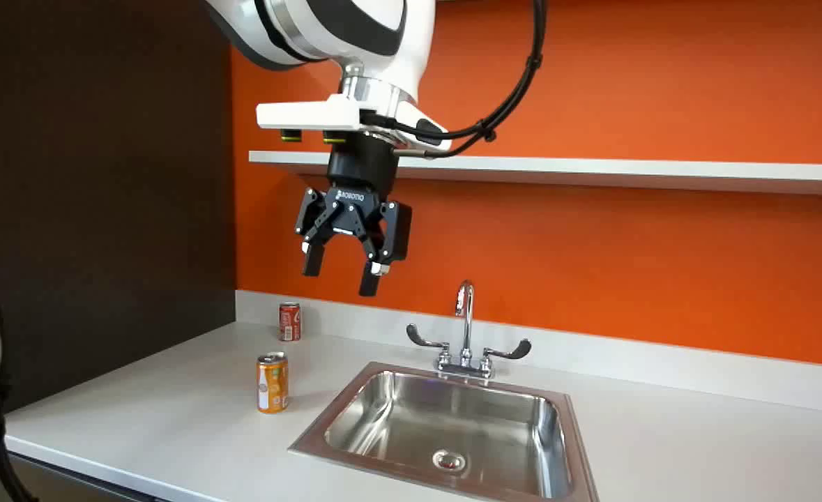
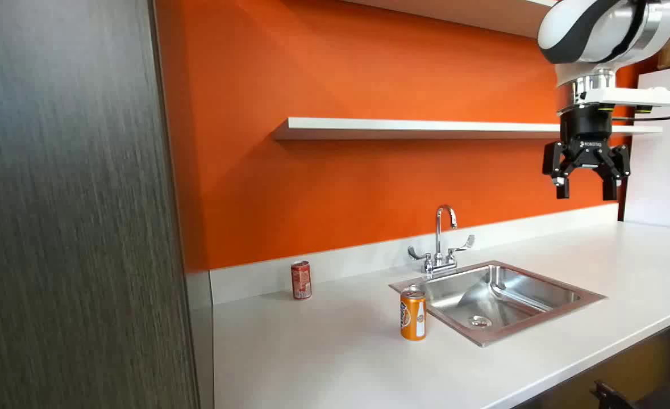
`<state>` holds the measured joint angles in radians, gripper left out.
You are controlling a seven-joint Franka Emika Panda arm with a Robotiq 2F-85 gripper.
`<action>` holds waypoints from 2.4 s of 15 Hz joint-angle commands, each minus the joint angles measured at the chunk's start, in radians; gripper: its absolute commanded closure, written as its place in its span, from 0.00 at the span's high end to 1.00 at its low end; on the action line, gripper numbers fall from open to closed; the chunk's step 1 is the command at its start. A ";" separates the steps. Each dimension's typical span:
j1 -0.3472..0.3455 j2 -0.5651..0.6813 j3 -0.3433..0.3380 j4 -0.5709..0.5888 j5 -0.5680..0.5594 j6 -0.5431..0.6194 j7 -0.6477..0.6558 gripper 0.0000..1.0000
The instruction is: Put the orange can on the bottom shelf.
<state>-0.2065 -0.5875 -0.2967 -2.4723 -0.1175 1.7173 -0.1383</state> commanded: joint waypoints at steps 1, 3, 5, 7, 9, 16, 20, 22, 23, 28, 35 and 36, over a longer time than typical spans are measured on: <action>-0.013 0.003 0.011 0.001 0.006 0.000 -0.006 1.00; -0.007 -0.003 0.024 -0.009 0.000 0.012 -0.004 1.00; 0.007 -0.012 0.047 -0.030 -0.004 0.030 -0.001 1.00; 0.028 -0.016 0.077 -0.055 -0.003 0.048 0.002 1.00; 0.055 -0.020 0.108 -0.080 0.006 0.069 0.007 1.00; 0.142 -0.019 0.192 -0.161 0.083 0.182 0.056 1.00; 0.176 0.015 0.242 -0.190 0.122 0.284 0.111 1.00; 0.193 0.044 0.269 -0.203 0.124 0.336 0.140 1.00; 0.201 0.057 0.281 -0.209 0.125 0.360 0.153 1.00; 0.238 0.152 0.335 -0.239 0.121 0.476 0.207 1.00; 0.265 0.314 0.355 -0.267 0.126 0.638 0.214 1.00; 0.267 0.335 0.354 -0.270 0.126 0.658 0.210 1.00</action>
<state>0.0551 -0.3141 0.0460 -2.7425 -0.0081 2.3198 0.0614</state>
